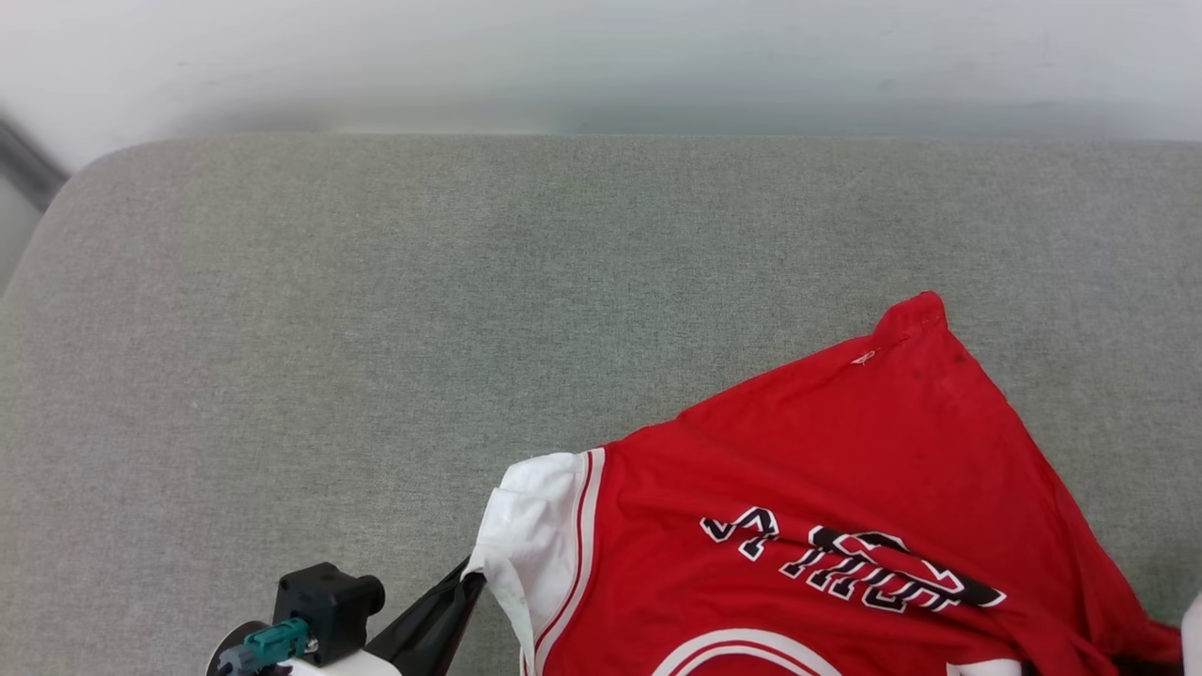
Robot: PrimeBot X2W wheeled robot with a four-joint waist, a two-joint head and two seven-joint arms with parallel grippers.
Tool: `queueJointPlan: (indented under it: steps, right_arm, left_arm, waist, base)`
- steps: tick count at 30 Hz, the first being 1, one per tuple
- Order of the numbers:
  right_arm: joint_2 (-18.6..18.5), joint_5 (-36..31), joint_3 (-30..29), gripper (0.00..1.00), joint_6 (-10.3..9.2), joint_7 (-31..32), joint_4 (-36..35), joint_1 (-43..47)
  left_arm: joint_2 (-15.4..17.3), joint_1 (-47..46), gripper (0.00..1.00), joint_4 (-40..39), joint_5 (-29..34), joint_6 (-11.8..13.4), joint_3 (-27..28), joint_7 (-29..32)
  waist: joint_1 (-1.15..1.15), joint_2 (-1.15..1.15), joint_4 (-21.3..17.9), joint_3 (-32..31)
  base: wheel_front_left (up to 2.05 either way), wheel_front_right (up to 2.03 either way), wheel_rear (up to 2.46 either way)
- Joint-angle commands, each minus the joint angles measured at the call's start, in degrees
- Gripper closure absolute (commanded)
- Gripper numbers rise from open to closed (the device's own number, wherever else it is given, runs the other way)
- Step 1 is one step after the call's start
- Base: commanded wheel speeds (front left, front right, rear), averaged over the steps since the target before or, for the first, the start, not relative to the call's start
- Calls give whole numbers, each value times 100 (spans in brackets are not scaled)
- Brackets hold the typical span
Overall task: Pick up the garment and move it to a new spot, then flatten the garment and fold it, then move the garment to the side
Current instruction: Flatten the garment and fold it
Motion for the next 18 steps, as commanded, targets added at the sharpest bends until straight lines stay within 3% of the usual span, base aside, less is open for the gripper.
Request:
queueJointPlan:
  steps: [1,8,18]
  right_arm:
    - [-71,50,9,0,-2,2,-64,-133]
    - [-370,317,68,0,-2,195,-661,-830]
    - [-224,31,670,0,-2,424,-801,-2492]
  left_arm:
    - [-20,-25,100,8,-1,-14,2,-27]
    - [-18,-70,100,-15,7,-36,-21,-44]
    - [-9,-310,100,-229,168,-63,-68,-59]
  waist:
    - [1,0,10,-1]
    - [1,0,126,28]
    - [1,0,480,629]
  base:
    - [0,0,0]
    - [0,0,0]
    - [0,0,0]
